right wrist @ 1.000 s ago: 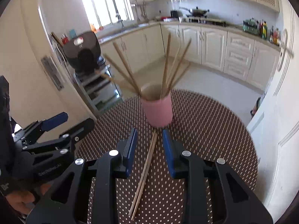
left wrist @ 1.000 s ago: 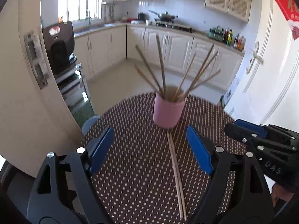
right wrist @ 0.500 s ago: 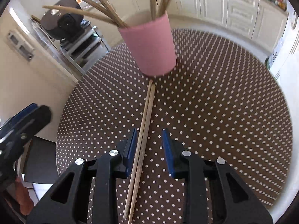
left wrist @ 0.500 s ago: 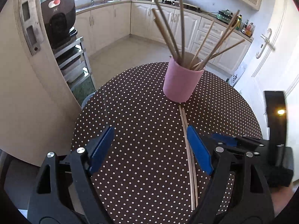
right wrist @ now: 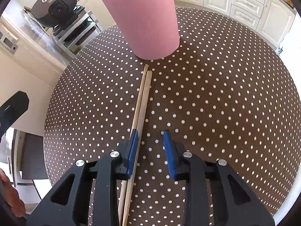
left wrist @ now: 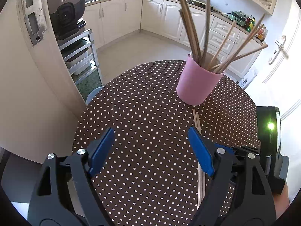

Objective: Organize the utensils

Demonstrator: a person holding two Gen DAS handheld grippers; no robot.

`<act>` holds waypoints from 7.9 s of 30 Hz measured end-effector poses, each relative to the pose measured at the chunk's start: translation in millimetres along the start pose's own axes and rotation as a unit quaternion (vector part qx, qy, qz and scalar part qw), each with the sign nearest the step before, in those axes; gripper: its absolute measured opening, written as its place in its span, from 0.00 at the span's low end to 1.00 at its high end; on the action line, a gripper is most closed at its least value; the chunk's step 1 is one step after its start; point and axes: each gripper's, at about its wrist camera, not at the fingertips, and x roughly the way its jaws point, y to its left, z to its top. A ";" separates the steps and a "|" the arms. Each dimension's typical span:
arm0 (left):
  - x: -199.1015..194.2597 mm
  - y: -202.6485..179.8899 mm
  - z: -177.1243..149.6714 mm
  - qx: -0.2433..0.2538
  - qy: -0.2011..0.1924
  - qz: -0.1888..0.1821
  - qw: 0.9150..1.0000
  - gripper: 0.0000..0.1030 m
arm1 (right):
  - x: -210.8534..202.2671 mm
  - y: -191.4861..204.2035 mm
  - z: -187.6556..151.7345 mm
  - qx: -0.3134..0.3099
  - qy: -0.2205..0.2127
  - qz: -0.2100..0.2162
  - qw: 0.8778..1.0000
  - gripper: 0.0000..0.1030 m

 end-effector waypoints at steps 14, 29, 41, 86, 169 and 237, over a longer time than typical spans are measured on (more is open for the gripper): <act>11.9 -6.4 0.5 -0.005 0.016 0.014 1.000 0.77 | 23.9 17.0 31.3 -0.060 0.007 -0.025 0.998 0.25; 39.3 -28.8 2.2 0.018 0.057 0.011 0.998 0.77 | 19.5 -7.4 48.2 -0.061 0.050 -0.005 0.997 0.17; 81.2 -66.2 4.3 0.046 0.113 -0.018 0.992 0.77 | 11.2 -57.3 56.8 -0.036 0.093 0.036 0.994 0.06; -23.8 -68.0 49.3 0.055 -0.005 -0.098 0.994 0.06 | -134.6 -42.3 57.3 -0.015 -0.076 0.095 0.993 0.05; -19.8 -78.0 144.3 0.002 -0.114 -0.090 0.989 0.16 | -190.3 0.2 193.4 -0.166 -0.274 0.056 0.946 0.05; -210.3 -60.6 72.6 0.030 -0.236 -0.047 0.970 0.81 | -319.3 15.6 1.1 -0.085 -0.360 0.009 0.929 0.37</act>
